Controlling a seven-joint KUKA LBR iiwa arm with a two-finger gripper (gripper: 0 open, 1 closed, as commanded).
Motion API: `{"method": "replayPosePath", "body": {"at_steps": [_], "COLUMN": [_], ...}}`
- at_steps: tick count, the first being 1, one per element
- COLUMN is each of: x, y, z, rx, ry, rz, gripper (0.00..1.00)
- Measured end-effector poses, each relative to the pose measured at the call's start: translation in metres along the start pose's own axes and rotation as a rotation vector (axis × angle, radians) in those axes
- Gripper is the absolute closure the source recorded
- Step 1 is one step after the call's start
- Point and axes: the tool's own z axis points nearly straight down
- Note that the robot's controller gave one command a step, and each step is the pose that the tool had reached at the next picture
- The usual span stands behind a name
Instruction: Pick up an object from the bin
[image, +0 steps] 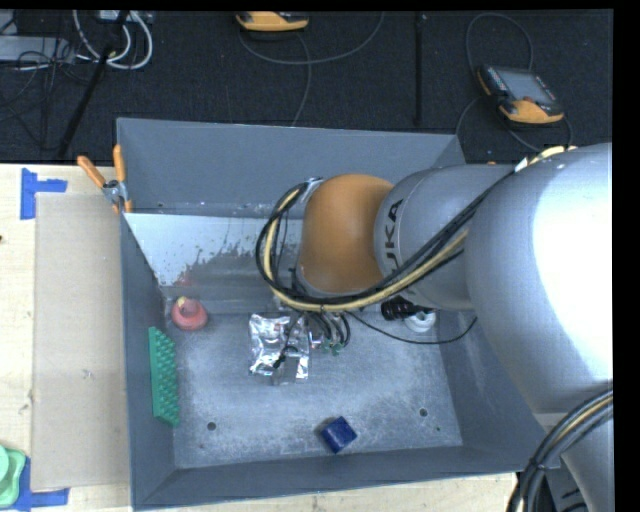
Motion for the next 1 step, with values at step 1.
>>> {"method": "replayPosePath", "body": {"at_steps": [1], "x": [0.0], "y": [-0.0003], "z": [0.0002], "rx": [0.0], "ry": [0.0], "rz": [0.001], "gripper": [1.0]}}
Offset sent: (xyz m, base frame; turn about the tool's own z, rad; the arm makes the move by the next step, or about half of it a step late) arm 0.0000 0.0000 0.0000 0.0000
